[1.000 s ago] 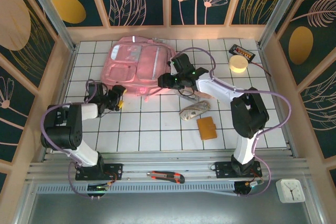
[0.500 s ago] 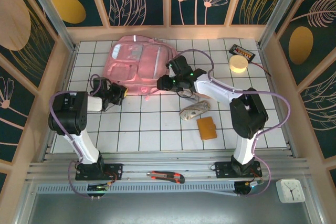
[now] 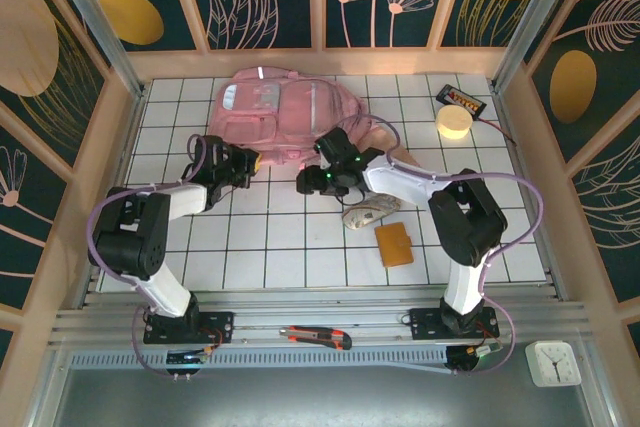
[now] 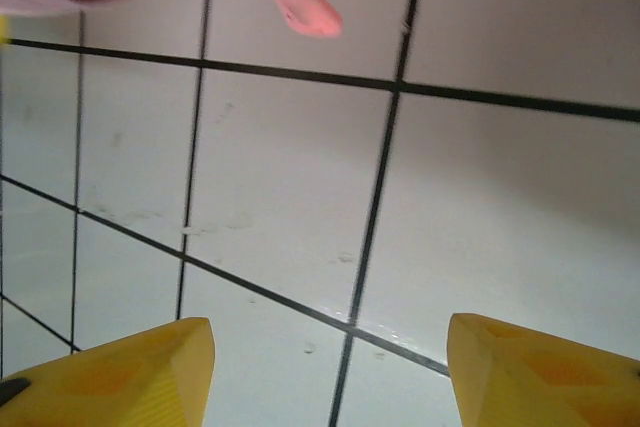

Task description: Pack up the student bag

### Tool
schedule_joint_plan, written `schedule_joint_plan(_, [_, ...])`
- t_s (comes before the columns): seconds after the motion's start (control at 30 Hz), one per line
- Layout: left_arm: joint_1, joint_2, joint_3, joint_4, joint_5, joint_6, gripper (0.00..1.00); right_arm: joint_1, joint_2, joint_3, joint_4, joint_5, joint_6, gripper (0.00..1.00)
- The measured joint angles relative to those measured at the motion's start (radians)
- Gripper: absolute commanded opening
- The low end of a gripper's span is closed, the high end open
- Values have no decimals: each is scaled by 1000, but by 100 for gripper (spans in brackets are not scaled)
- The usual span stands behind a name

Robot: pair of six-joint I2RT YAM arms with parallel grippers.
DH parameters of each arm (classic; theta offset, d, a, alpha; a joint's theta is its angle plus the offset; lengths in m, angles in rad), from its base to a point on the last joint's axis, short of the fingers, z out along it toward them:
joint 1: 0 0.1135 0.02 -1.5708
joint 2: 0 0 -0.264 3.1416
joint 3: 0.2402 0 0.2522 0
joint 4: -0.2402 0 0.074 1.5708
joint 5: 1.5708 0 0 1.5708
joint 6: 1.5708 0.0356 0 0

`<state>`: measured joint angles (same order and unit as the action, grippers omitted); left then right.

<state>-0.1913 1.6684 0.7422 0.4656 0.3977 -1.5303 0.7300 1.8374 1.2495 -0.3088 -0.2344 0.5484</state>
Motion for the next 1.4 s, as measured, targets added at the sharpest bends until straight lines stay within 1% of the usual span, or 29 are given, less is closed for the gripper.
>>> schedule_joint_plan(0.07, [-5, -8, 3, -6, -6, -15, 0, -21, -9, -34, 34, -21, 11, 66])
schedule_joint_plan(0.13, [-9, -16, 6, -18, -7, -29, 0, -60, -37, -89, 107, -77, 28, 67])
schedule_joint_plan(0.2, [-12, -25, 11, -33, -9, -38, 0, -121, -85, -175, 238, -169, 60, 67])
schedule_joint_plan(0.3, [-13, -41, 23, -56, -9, -49, 0, -191, -113, -243, 394, -275, 109, 67])
schedule_joint_plan(0.4, [-14, -61, 25, -60, -10, -62, 0, -214, -106, -244, 518, -346, 145, 67])
schedule_joint_plan(0.57, [-24, -82, 29, -66, -11, -84, 0, -209, -55, -221, 687, -424, 209, 68])
schedule_joint_plan(0.67, [-32, -84, 34, -67, -14, -100, 0, -205, -18, -214, 740, -443, 237, 69])
schedule_joint_plan(0.77, [-35, -84, 44, -76, -17, -114, 0, -198, -2, -212, 755, -445, 248, 69])
schedule_joint_plan(1.07, [-44, -84, 130, -106, -20, -125, 0, -130, -18, -256, 768, -386, 254, 69])
schedule_joint_plan(1.27, [-47, -84, 134, -111, -20, -132, 0, -149, -17, -255, 786, -371, 251, 69])
schedule_joint_plan(1.4, [-47, -84, 134, -112, -19, -139, 0, -170, 11, -218, 820, -375, 251, 69])
